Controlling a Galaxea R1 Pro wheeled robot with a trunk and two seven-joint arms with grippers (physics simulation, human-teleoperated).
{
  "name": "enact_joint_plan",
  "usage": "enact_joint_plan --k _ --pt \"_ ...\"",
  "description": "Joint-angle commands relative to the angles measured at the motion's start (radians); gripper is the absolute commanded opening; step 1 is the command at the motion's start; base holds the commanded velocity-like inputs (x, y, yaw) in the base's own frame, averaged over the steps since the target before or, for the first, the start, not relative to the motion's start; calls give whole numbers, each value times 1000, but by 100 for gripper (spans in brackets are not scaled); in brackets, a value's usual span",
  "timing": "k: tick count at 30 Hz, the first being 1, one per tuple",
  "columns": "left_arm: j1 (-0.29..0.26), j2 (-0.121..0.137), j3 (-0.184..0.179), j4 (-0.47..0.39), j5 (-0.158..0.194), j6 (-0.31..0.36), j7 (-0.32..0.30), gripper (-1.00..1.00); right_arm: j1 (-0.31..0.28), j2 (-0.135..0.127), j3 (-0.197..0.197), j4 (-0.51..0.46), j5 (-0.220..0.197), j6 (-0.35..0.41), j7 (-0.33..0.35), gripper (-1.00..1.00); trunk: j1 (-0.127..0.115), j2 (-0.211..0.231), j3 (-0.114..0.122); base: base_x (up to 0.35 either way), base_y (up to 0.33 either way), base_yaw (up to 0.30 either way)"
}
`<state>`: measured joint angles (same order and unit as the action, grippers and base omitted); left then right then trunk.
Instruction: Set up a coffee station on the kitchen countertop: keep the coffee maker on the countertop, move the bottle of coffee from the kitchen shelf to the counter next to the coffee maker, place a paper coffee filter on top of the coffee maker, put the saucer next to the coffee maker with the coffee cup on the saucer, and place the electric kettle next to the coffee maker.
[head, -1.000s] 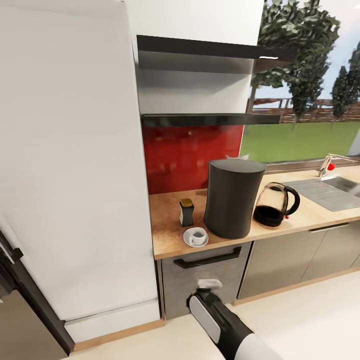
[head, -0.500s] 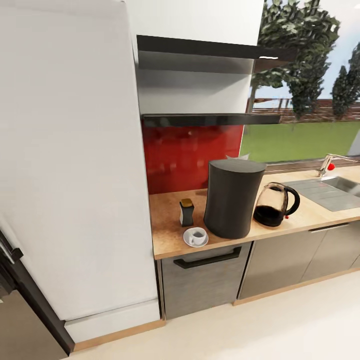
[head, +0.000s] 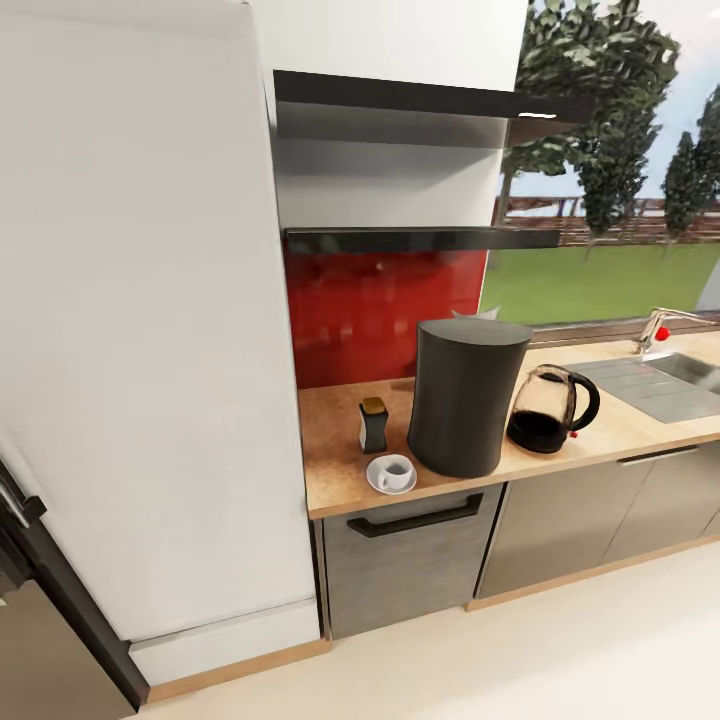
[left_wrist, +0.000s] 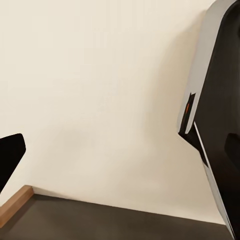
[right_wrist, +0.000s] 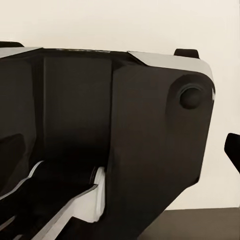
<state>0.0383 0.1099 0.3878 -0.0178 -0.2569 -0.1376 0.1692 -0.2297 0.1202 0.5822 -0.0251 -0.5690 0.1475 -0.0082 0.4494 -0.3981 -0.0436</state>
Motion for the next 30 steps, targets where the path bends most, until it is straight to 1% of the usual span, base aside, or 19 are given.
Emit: enact_joint_plan --k 1,3,4,5,7,9,17,18,20,21,22,23,24,25,26,27,28,29,30 --pt "0 0 8 -1 -11 -2 3 100 -1 0 8 -2 -9 -3 -2 100 1 -2 -2 0 0 0" --pt "0 0 8 -1 -10 -2 3 100 0 -2 7 -2 -9 -33 -3 100 1 -2 -2 0 0 0" --pt "0 0 8 -1 -10 -2 3 100 0 -18 6 -3 -9 -92 -3 100 1 -2 -2 0 0 0" --pt "0 -1 8 -1 -10 -2 3 100 0 -30 6 -3 -10 -124 -3 100 1 -2 -2 0 0 0" --pt "0 -1 8 -1 -10 -2 3 100 0 -49 5 -4 -11 -169 -3 100 1 -2 -2 0 0 0" --pt "0 0 7 0 -10 -2 4 100 0 -60 6 -5 -10 -190 -3 100 1 -2 -2 0 0 0" --pt "0 5 6 1 -10 -3 4 100 0 -64 6 -7 -2 -200 -3 100 1 -2 -2 0 0 0" --pt "0 6 6 1 -10 -3 4 100 0 -64 6 -7 8 -200 -3 100 1 -2 -2 0 0 0" --pt "0 6 6 1 -10 -3 4 100 0 -65 4 -6 43 -200 -3 100 1 -2 -2 0 0 0" --pt "0 6 6 1 -10 -3 4 100 0 -65 -2 -6 65 -200 -3 100 1 -2 -2 0 0 0" --pt "0 7 6 1 -10 -3 4 100 0 -63 -13 -6 73 -199 -3 100 1 -2 -2 0 0 0" --pt "0 7 6 1 -10 -3 4 100 0 -61 -41 -7 78 -201 -3 100 1 -2 -2 0 0 0" --pt "0 8 6 1 -10 -3 4 100 0 -58 -102 -8 84 -208 -3 100 1 -2 -2 0 0 0" --pt "0 8 6 2 -10 -3 4 100 0 -55 -166 -7 102 -214 -3 100 1 -2 -2 0 0 0" --pt "0 8 6 2 -10 -3 4 100 0 -53 -198 -7 131 -217 -3 100 1 -2 -2 0 0 0" --pt "0 8 6 2 -10 -3 4 100 0 -51 -232 -6 197 -220 -3 100 1 -2 -2 0 0 0" --pt "0 8 6 2 -10 -3 4 100 0 -51 -244 -6 227 -220 -3 100 1 -2 -2 0 0 0" --pt "0 8 6 2 -10 -3 4 100 0 -51 -271 -6 281 -221 -3 100 1 -2 -2 0 0 0" --pt "1 8 6 2 -9 -3 4 100 0 -51 -333 -5 361 -222 -3 100 1 -2 -2 0 0 0"
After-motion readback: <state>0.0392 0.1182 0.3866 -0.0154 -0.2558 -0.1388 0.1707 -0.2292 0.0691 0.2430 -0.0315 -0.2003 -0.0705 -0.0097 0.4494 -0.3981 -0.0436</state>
